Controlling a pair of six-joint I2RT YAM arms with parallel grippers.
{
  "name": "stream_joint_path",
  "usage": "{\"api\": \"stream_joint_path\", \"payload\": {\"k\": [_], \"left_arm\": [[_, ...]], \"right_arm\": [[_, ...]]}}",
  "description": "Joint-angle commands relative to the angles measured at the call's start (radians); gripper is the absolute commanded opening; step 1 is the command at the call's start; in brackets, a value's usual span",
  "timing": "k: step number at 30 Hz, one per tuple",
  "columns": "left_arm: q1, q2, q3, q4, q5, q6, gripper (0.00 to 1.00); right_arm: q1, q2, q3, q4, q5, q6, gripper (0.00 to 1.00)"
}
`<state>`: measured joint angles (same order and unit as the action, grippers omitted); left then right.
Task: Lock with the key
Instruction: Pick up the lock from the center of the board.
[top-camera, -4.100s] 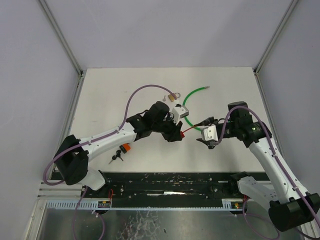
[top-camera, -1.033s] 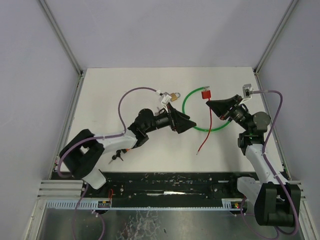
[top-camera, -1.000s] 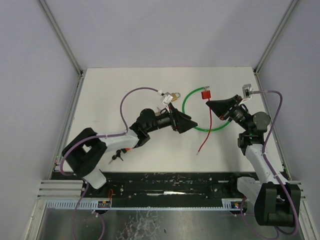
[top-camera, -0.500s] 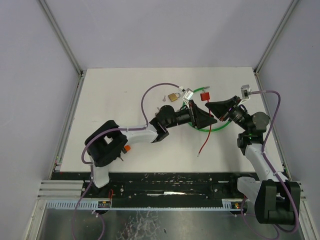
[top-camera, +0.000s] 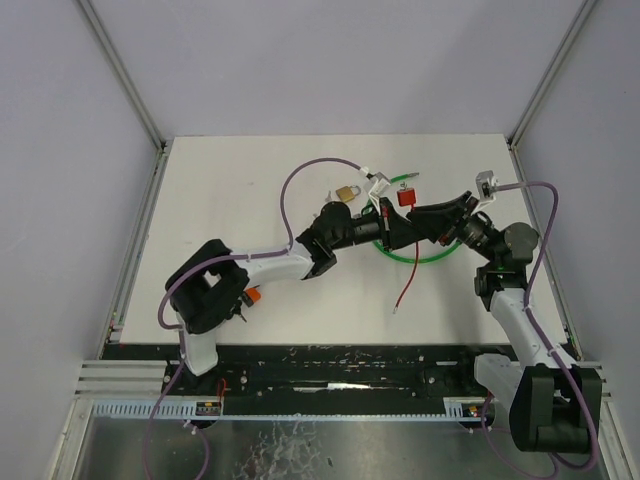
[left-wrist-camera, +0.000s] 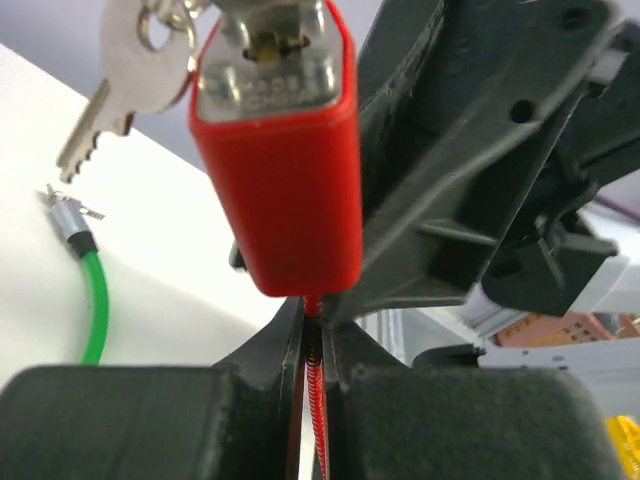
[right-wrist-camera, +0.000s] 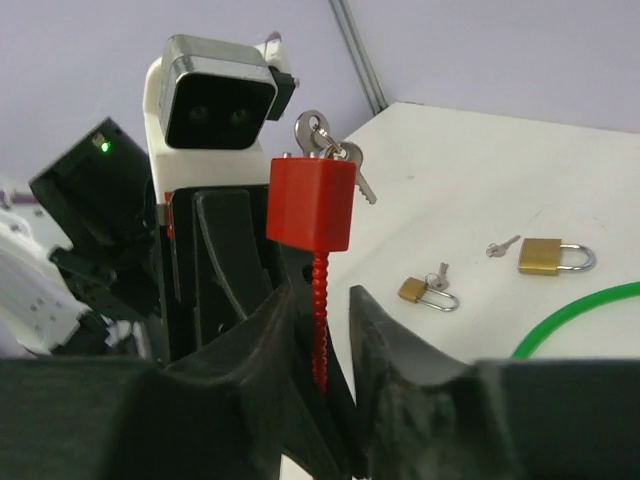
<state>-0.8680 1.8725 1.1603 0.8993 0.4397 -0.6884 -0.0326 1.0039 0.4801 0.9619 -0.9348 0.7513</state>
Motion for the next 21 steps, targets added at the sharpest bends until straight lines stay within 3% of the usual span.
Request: {"api": "stream_joint_path", "payload": {"k": [1,3,5,9,10,15,21], "left_arm": [[0.018,-0.099,-0.057,-0.050,0.067,0.200,0.01],[0.027,-0.137,-0.085,-0.130,0.105,0.335,0.01],[0.037,-0.169,-0.094,-0.230,0.157,0.460,0.01],[0.051,-0.209,-0.131,-0.374,0.269,0.684,0.01],[0.051,-0.210,-0.138,-0.388,0.289,0.723,0.01],[0.051,-0.154,-0.113,-0.458,0.374,0.802,0.01],[0.049,-0.115,-0.172,-0.330,0.350,0.790,0.01]], "right_arm": [[0.005,-0.085,0.094,-0.205,-0.098,-0.271,0.52],[0.004,-0.112,0.134,-0.332,-0.167,-0.446,0.68],[0.002,-0.122,0.177,-0.476,-0.248,-0.601,0.76],[0.000,-0.124,0.299,-0.959,-0.352,-1.016,0.80],[0.000,-0.117,0.320,-1.006,-0.386,-1.080,0.81],[0.000,-0.092,0.343,-1.119,-0.474,-1.152,0.83],[0.005,-0.029,0.324,-1.135,-0.489,-1.166,0.78]]}}
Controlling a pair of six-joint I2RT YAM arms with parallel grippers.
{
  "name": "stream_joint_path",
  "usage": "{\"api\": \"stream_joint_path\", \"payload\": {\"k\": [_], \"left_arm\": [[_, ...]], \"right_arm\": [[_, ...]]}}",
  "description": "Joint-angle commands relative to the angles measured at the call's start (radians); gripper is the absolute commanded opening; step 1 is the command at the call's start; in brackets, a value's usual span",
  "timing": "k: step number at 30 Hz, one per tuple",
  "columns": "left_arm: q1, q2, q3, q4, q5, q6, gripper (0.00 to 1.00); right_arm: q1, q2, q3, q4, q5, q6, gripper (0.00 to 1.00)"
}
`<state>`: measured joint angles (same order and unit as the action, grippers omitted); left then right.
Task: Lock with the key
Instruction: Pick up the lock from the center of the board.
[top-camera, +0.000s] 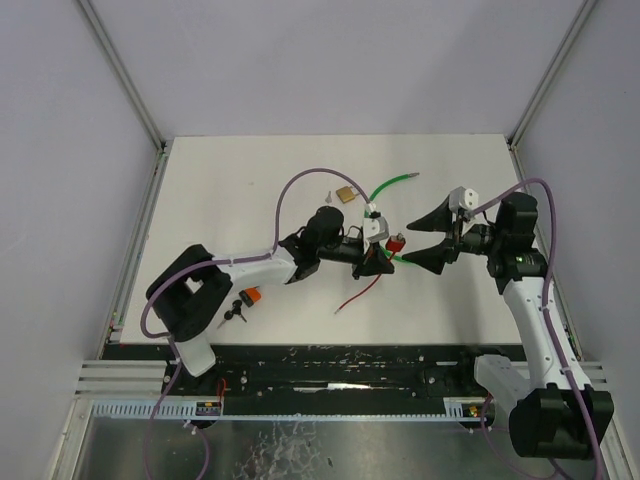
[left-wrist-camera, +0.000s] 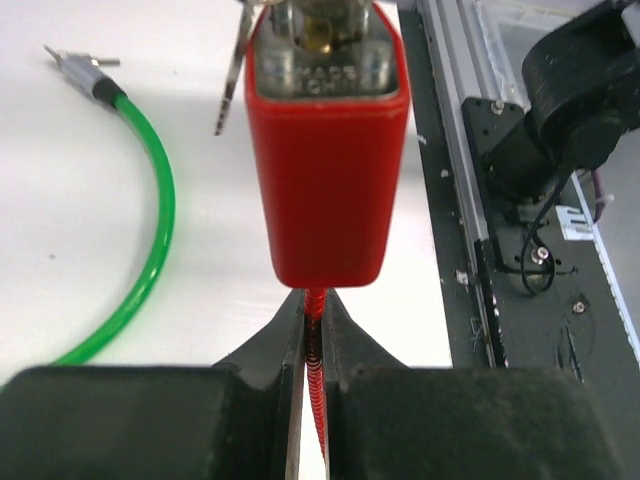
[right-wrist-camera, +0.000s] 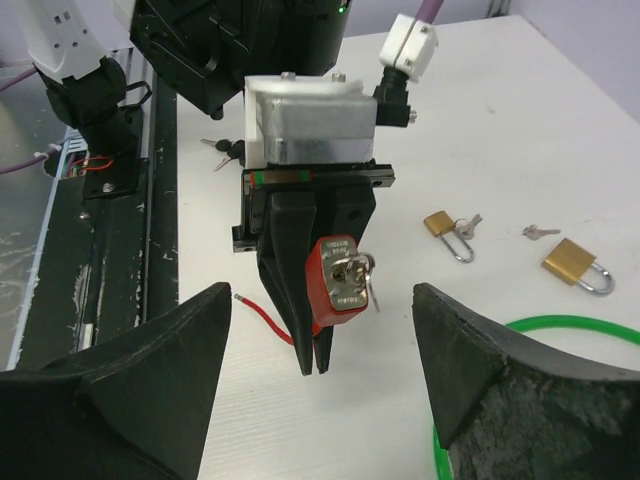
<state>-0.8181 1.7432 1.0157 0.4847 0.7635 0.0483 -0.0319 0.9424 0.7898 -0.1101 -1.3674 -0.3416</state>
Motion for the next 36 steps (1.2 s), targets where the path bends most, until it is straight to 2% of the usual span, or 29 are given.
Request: {"api": "stream_joint_path", "payload": {"k": [1,5,9,12,16,20,23,27,36], "left_arm": [[-0.001,0.014,-0.028,0.077,0.021,0.061,0.01],[-0.008,0.012,-0.050,0.078,0.007,0.084,0.01],[-0.021,0.012,-0.049,0.036,-0.009,0.127,0.01],[-0.025,0.010,-0.055,0.027,-0.024,0.150,0.01],[-0.034,0.013,-0.055,0.011,-0.039,0.180,0.01],[-0.045,0.016,-0.057,0.004,-0.052,0.203,0.01],[-0.056,0.020,-0.057,-0.002,-0.060,0.224,0.01],[-0.065,0.023,-0.054,-0.018,-0.069,0.244,0.01],[-0.072,0.021,-0.055,-0.031,-0.061,0.259,0.01]], "right_arm": [[0.006,0.043,0.017,-0.084,-0.049,-0.097,0.77],[0.031,0.068,0.051,-0.286,-0.025,-0.350,0.77],[0.032,0.060,0.156,-0.611,0.052,-0.720,0.80],[0.032,0.061,0.281,-0.856,0.139,-0.929,0.79],[0.033,0.105,0.423,-1.088,0.196,-1.176,0.75],[0.038,0.240,0.555,-1.353,0.265,-1.476,0.60],[0.090,0.301,0.594,-1.364,0.316,-1.454,0.51],[0.192,0.345,0.618,-1.361,0.394,-1.440,0.44],[0.226,0.368,0.632,-1.325,0.417,-1.398,0.37]]}}
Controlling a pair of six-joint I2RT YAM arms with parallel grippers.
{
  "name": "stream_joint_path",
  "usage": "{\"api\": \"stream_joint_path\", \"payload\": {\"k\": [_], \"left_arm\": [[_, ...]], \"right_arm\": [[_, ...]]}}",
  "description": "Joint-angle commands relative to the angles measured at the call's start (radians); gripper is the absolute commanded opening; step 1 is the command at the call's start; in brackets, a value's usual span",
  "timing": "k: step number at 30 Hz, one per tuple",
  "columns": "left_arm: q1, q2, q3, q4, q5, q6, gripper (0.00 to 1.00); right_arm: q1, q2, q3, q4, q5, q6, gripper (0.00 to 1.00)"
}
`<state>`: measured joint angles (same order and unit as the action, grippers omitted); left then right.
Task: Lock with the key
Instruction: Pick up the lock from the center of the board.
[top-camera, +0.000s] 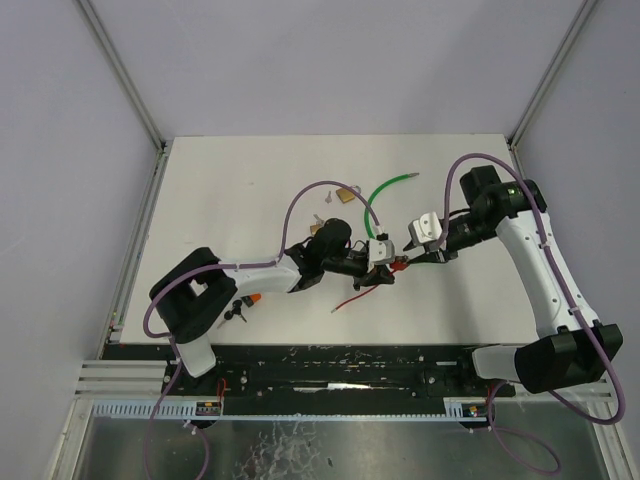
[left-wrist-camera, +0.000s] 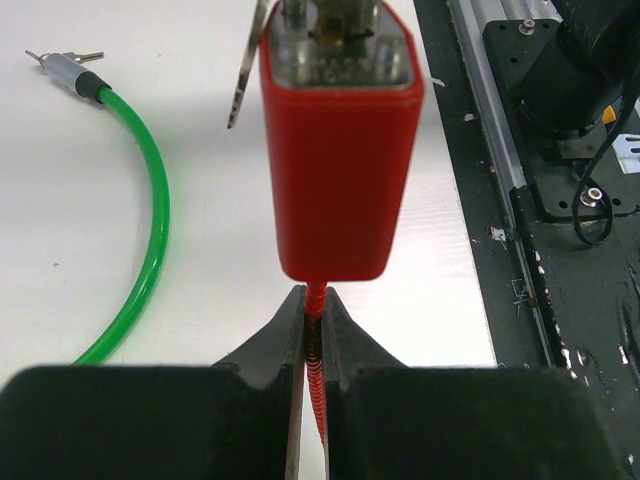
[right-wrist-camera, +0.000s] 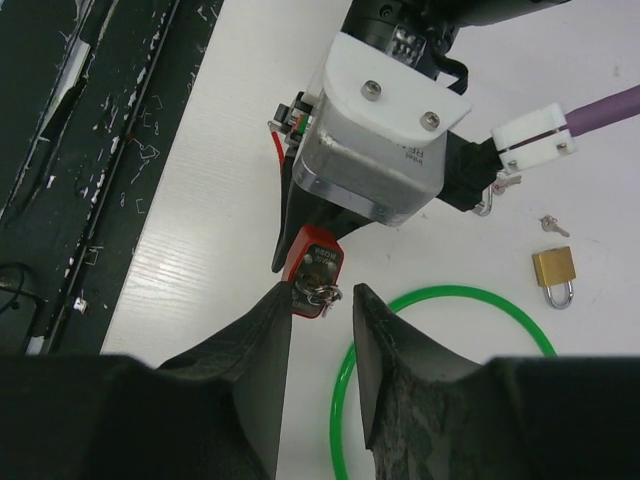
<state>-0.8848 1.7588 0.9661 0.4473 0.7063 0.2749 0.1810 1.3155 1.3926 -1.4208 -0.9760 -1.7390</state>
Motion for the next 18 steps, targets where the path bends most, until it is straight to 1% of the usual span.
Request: {"api": "stream_joint_path", "payload": {"k": [1,4,10,18], "left_arm": [[-0.005,0.005,-0.006,0.005,-0.003,0.034,0.01],[-0.005,0.004,-0.006,0.004,0.001,0.035,0.01],[-0.005,0.004,-0.004,0.002,0.002,0.035,0.01],[-0.005,-0.003,-0.009,0.004,-0.012,0.033,0.01]], "right_arm": [[0.015,-0.005,0.027,-0.012,0.029,0.003,0.36],[0.020,-0.005,0.018,-0.007,0.030,0.010,0.33],[0.033,-0.005,-0.002,0.010,0.021,0.029,0.24],[0.038,-0.022,-0.039,0.099,0.014,0.177,0.03]]}}
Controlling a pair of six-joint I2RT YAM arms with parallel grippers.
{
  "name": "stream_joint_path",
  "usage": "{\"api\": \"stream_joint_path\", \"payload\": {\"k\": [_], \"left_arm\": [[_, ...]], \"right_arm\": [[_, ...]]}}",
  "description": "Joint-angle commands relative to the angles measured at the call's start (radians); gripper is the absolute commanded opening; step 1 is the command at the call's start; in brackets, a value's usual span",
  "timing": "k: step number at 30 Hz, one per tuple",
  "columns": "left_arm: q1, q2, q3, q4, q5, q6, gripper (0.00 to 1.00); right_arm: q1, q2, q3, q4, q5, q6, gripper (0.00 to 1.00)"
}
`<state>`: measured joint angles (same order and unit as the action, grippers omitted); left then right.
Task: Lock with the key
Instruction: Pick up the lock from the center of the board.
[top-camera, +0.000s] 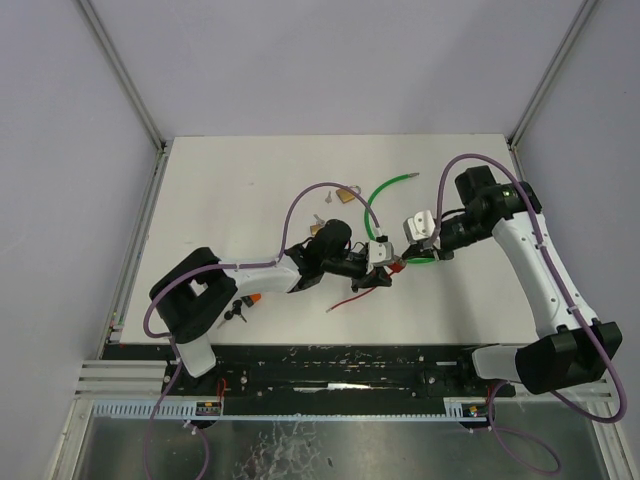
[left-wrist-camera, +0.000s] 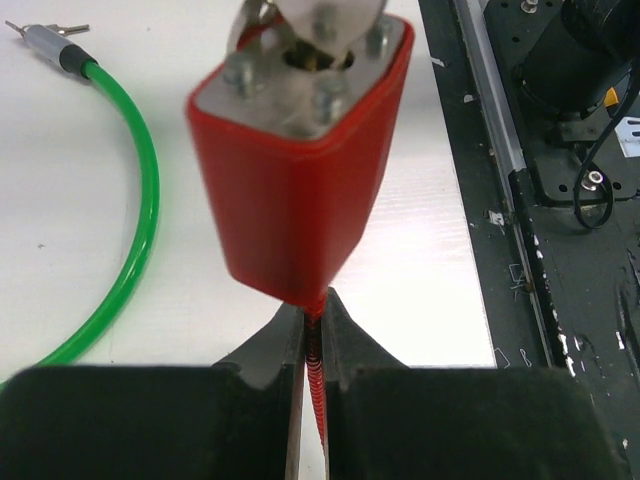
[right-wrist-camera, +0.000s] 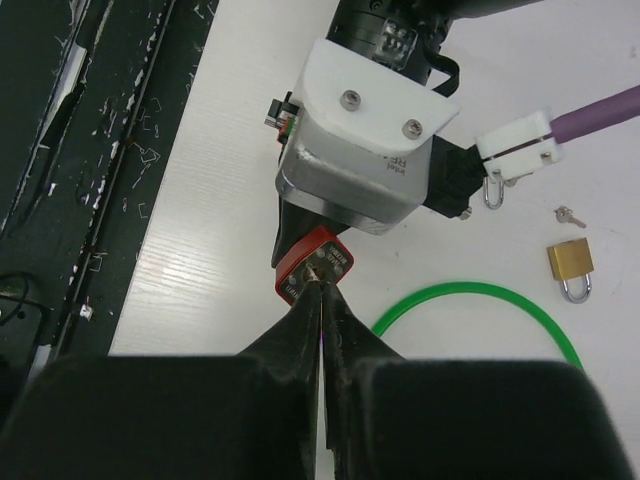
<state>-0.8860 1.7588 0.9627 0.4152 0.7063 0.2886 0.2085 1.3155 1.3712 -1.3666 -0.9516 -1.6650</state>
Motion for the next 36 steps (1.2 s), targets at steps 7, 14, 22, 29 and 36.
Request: {"api": "stream_joint_path", "payload": {"k": [7,14,22,29,36], "left_arm": [[-0.004,-0.012,-0.016,0.048,-0.027,0.019,0.01],[-0.004,-0.015,-0.019,0.048,-0.025,0.021,0.00],[-0.004,-0.020,-0.024,0.051,-0.021,0.023,0.01],[-0.002,-0.023,-0.024,0.051,-0.018,0.023,0.01],[-0.002,-0.020,-0.022,0.050,-0.016,0.022,0.01]], "right_arm": [[0.011,-0.071,-0.053,0.124,0.022,0.268,0.00],[0.009,-0.136,-0.026,0.153,0.035,0.326,0.41],[0.011,-0.079,-0.044,0.123,-0.020,0.246,0.41],[0.013,-0.053,-0.054,0.136,-0.022,0.248,0.30],[0.019,-0.066,-0.094,0.147,-0.017,0.246,0.29]]}}
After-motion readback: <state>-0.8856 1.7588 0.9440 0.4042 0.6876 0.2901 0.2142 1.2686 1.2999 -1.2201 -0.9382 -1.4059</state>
